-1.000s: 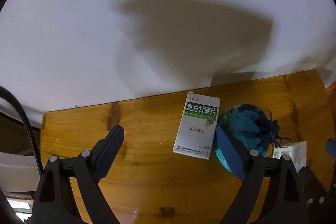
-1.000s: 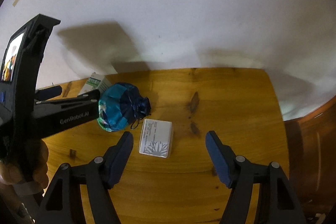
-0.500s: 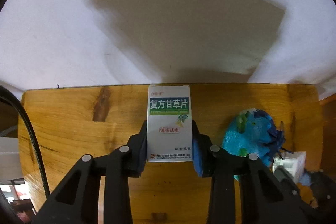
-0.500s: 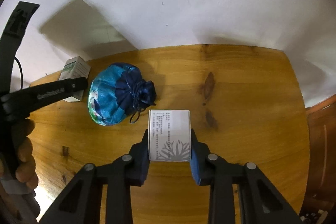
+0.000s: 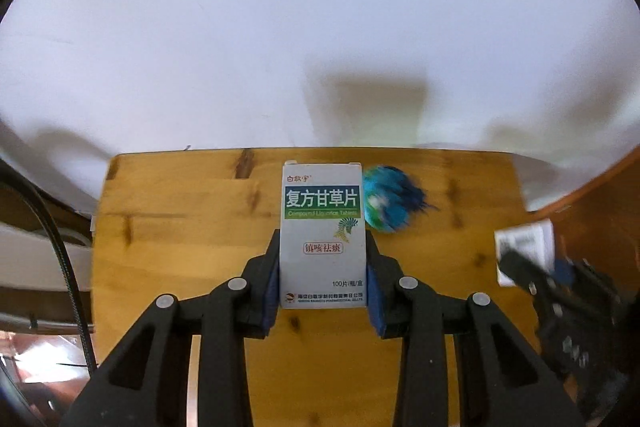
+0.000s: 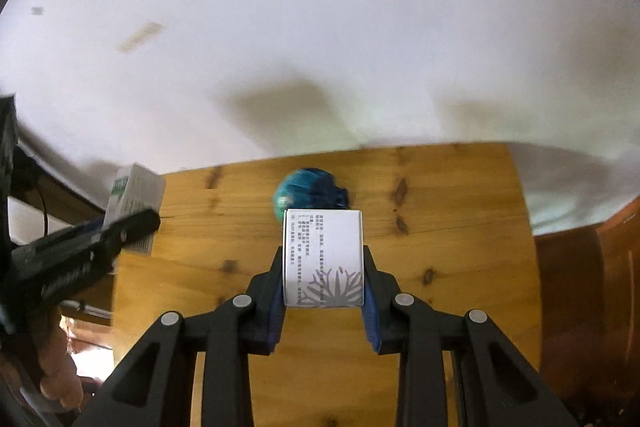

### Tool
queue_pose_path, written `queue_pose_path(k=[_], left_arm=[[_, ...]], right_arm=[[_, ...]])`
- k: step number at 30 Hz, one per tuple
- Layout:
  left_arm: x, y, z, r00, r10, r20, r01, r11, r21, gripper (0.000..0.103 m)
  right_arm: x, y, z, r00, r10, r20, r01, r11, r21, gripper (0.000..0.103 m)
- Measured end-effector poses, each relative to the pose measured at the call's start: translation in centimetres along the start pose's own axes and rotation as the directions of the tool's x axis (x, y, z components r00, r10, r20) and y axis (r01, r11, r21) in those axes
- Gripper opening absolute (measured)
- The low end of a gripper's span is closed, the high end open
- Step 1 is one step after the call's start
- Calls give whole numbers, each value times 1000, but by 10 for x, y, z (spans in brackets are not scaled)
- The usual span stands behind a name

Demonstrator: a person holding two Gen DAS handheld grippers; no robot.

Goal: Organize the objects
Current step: 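Carry the green-labelled box with the left tool while the right tool carries the white box to the tray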

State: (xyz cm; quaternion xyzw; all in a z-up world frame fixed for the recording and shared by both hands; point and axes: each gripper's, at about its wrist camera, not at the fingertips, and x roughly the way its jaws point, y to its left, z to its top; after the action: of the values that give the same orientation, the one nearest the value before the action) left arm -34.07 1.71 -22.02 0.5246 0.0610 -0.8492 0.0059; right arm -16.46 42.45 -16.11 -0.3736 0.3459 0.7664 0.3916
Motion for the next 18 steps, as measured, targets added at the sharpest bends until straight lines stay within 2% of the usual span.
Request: queue_pose_path(k=[3,4,6,13,17,18], left_arm=[[-42,-17,-8,1000,-14,16,14,1000,13,38],[-58,-19,-19,1000,-19,18,19,1000,17,38],[-86,-17,-19,1000,-25,18,24,999,31,38],[-161,-45,-92,1000,-22,19,21,998,61,38],[-182,-50,-129,1000,-4,28,2,998,67,38],[-201,-66,-136,1000,-9,23,7,998,66,38]], right_arm=[[-50,11,-16,1000,-3,29,3,1000,-21,32],[-65,14,-22,999,-2,39,3,1000,-27,32],[-94,20,-32,998,-2,63,5,999,-45,32],[-186,32,-100,991,-36,132,53,989,-135,32],[-219,39,-141,986,-80,146,107,977,-185,32],[-223,39,-148,986,-83,143,110,976,-189,32]])
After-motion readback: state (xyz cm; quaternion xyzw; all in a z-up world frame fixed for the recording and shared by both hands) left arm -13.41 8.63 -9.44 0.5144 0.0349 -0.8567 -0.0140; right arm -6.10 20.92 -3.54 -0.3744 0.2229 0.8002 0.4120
